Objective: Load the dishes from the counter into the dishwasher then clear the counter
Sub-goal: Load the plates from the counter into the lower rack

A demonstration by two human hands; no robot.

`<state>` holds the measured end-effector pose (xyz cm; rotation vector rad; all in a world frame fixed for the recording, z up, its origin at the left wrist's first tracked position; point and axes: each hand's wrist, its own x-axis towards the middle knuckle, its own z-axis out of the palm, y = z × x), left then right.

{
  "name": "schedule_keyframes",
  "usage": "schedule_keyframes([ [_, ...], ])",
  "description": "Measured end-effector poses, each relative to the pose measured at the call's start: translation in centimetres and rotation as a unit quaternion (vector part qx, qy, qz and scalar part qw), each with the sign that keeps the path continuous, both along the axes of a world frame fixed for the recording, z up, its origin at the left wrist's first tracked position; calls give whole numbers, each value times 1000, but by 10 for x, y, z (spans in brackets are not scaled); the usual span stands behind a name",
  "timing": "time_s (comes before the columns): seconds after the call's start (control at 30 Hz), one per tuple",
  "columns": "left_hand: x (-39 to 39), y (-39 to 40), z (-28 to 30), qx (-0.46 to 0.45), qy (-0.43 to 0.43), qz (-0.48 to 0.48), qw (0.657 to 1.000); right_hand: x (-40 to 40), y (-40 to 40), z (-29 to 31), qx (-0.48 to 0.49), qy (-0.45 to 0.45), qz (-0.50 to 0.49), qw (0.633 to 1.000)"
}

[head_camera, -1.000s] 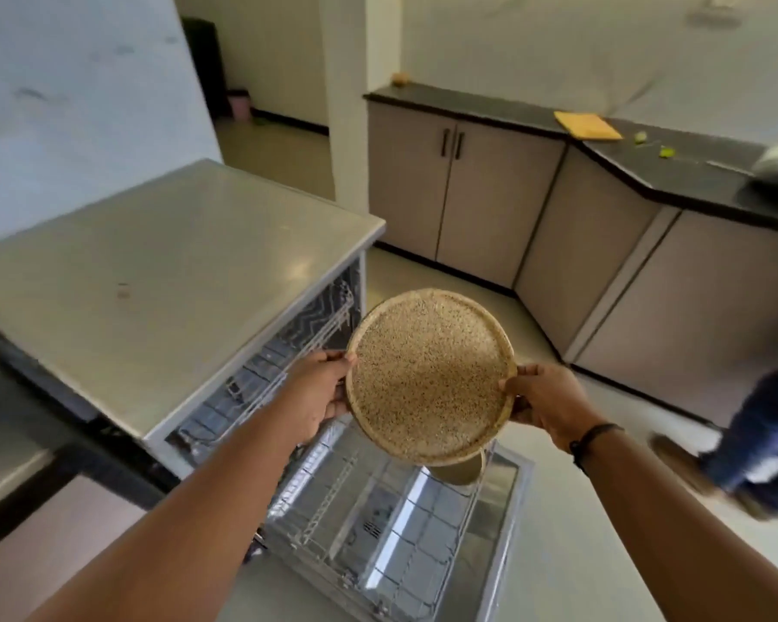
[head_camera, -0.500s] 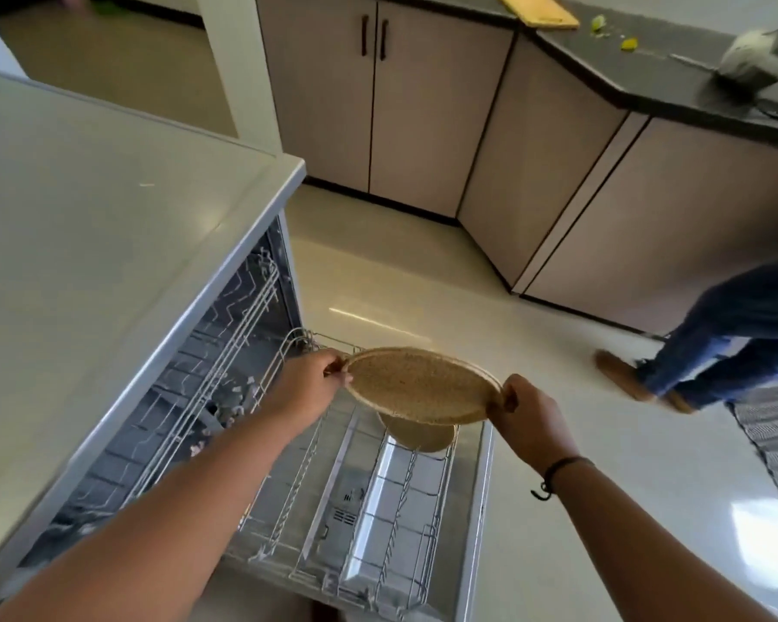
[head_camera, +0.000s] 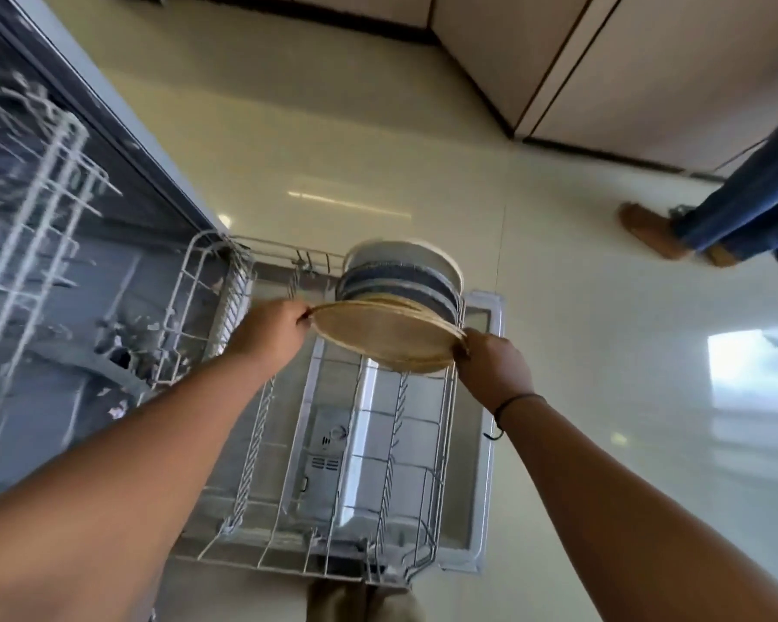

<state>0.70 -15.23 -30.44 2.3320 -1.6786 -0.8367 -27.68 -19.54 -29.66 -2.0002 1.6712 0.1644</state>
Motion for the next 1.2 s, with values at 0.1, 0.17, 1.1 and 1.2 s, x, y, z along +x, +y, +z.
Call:
schedule_keyframes([
  [0.1, -4, -7, -25, 26, -3, -19, 999, -3, -1, -31, 9, 25, 9, 1000],
  [0.17, -5, -8, -35, 36, -8, -35, 999, -5, 0, -44, 15, 36, 15, 999],
  [1.1, -35, 31, -46, 138, 101, 42, 984, -5, 19, -68, 45, 28, -18, 998],
  [1.2, -41, 75, -12, 180, 131, 60, 973, -9, 41, -39, 66, 46, 9, 997],
])
